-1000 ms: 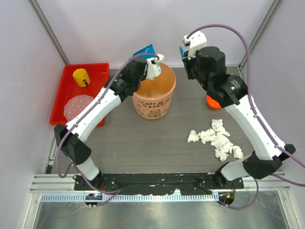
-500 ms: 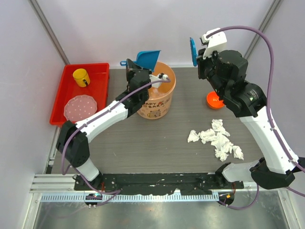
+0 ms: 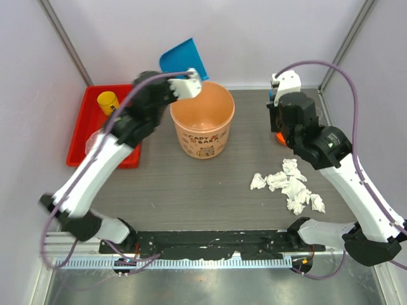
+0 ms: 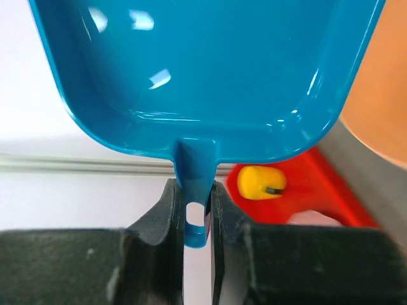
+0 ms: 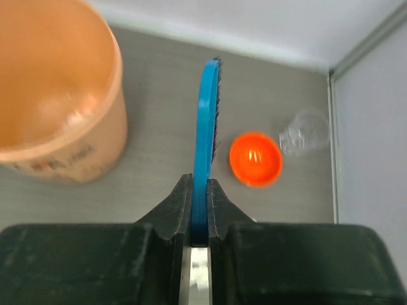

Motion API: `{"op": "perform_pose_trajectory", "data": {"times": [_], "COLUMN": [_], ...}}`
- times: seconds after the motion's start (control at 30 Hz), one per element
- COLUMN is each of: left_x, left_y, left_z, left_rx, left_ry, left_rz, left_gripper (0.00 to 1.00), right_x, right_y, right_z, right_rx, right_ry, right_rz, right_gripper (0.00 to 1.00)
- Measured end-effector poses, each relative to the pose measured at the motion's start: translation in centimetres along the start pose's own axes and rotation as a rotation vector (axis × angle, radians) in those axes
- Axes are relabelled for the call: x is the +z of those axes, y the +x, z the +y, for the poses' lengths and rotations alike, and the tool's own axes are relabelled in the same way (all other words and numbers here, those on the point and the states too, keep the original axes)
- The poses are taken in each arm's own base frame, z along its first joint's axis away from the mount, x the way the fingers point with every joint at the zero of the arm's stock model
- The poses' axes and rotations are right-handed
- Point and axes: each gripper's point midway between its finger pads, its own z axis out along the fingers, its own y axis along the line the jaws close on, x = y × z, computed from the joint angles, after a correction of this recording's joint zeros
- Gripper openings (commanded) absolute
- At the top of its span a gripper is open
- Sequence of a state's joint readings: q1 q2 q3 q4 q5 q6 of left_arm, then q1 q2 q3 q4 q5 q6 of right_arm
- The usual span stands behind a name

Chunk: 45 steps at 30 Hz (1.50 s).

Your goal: Sweep away the paper scraps from the table

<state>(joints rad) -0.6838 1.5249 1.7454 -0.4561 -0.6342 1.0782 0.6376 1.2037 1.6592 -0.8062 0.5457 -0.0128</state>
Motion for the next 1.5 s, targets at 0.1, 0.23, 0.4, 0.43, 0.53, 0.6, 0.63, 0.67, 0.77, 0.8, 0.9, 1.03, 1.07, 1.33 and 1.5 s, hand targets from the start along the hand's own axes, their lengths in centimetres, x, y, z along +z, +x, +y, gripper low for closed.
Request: {"op": "perform_pose_trajectory", "data": {"times": [0.1,0.23,0.4,0.43,0.53,0.6,0.63,0.67,0.77,0.8,0.9,1.03,1.07,1.33,1.5], "left_x": [-7.1,-15.5,-17.5,-17.9,-19.1,-19.8,-20.0,-20.0,-19.3,-19.0,-18.4,-18.0,-17.9,-16.6,-16.1], "left_y": [1.6,4.7,9.8,10.8,14.0,15.3,15.7,15.8,15.6,15.5,15.9,16.5,16.6,16.1,16.0], "left_z": [1.4,-3.0,-18.7,-21.3,-29.0,-31.0,-31.6,-32.2,-33.7,-34.4,-36.4,-38.3,-38.6,-39.8,-40.2], "left_rx": [-0.208,-0.339,-0.242,-0.215,-0.135,-0.111,-0.102,-0.097,-0.093,-0.092,-0.080,-0.066,-0.065,-0.077,-0.081], "left_ry": [0.116,0.347,0.804,0.886,1.128,1.190,1.209,1.225,1.258,1.267,1.298,1.321,1.321,1.296,1.290], "left_rz": [-0.136,-0.260,-0.056,-0.005,0.170,0.226,0.245,0.258,0.275,0.280,0.306,0.333,0.335,0.309,0.302], "left_gripper": [0.00,0.00,0.00,0.00,0.00,0.00,0.00,0.00,0.00,0.00,0.00,0.00,0.00,0.00,0.00], "right_x": [0.1,0.5,-0.1,-0.2,-0.3,-0.2,-0.1,-0.1,0.7,1.0,1.7,2.2,2.1,-0.6,-3.5], "right_y": [5.7,13.2,17.7,18.5,21.1,23.0,24.0,24.7,26.4,26.8,28.1,29.8,29.9,27.2,26.3], "right_z": [-0.3,0.2,0.4,0.3,-0.2,-0.8,-1.1,-1.2,-0.6,-0.2,1.6,4.6,5.6,17.3,23.8], "right_rx": [-0.004,-0.018,-0.010,-0.008,0.003,0.022,0.033,0.037,0.046,0.048,0.078,0.130,0.133,0.233,0.277], "right_ry": [0.034,0.055,0.082,0.091,0.117,0.138,0.147,0.150,0.141,0.128,0.068,-0.034,-0.068,-0.435,-0.636], "right_rz": [0.135,0.329,0.483,0.506,0.580,0.633,0.660,0.684,0.752,0.767,0.803,0.811,0.802,0.667,0.649], "right_gripper": [0.01,0.01,0.01,0.01,0.01,0.01,0.01,0.01,0.01,0.01,0.01,0.01,0.01,0.01,0.01]}}
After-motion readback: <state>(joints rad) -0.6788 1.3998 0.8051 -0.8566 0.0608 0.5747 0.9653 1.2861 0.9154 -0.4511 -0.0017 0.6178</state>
